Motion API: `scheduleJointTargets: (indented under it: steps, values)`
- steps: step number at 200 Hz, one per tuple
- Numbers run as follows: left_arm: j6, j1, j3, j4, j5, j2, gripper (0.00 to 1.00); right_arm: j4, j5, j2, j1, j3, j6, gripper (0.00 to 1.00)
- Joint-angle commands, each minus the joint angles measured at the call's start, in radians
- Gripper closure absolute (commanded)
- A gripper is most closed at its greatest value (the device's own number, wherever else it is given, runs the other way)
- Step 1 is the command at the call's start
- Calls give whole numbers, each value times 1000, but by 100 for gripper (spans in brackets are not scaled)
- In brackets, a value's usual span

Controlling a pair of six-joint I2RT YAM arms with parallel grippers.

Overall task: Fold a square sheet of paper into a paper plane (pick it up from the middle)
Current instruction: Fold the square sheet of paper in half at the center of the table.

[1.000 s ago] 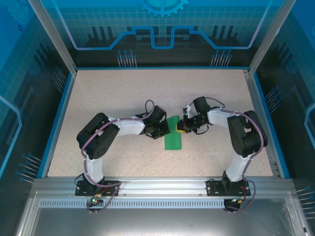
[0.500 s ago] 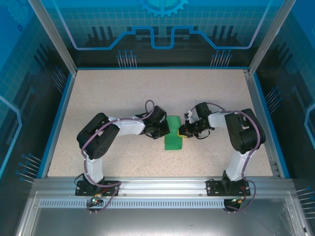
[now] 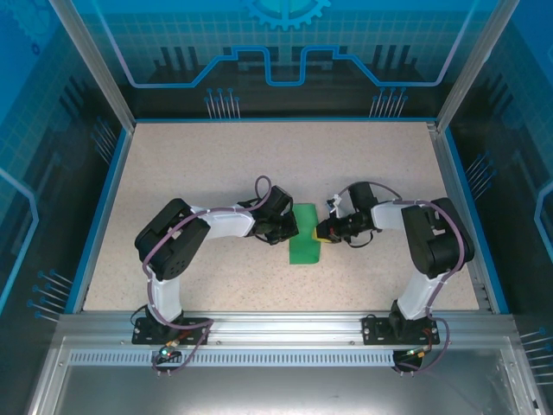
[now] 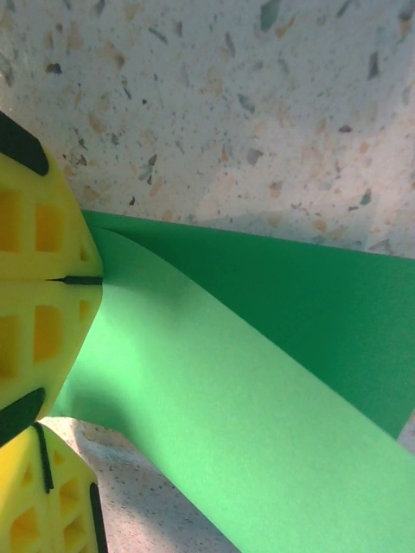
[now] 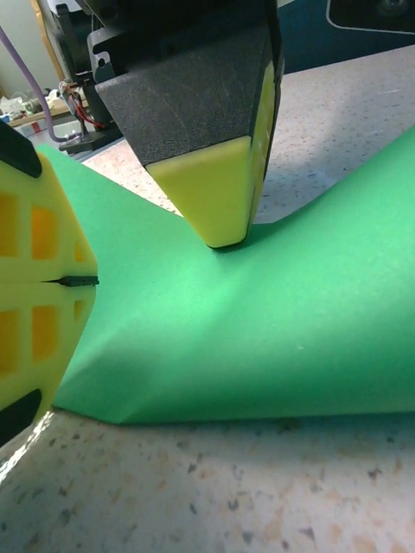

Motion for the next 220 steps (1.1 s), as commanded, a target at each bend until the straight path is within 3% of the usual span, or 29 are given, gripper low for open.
scheduleJointTargets:
  steps: [1,56,146,220]
  values:
    - [8,-16,-25,-111,-28,35,100,-15,-22,4,11,-29,-7,100]
    - [8,-17,-23,-118,-32,36,100,-27,62,52,17,-52,-6,100]
    - [13,-18,-21,-123,-34,37,100,-59,54,-98,57,-79,6,100]
    - [15,-17,-17,-126,-34,38,100,-33,125,-42,71,-125,24,100]
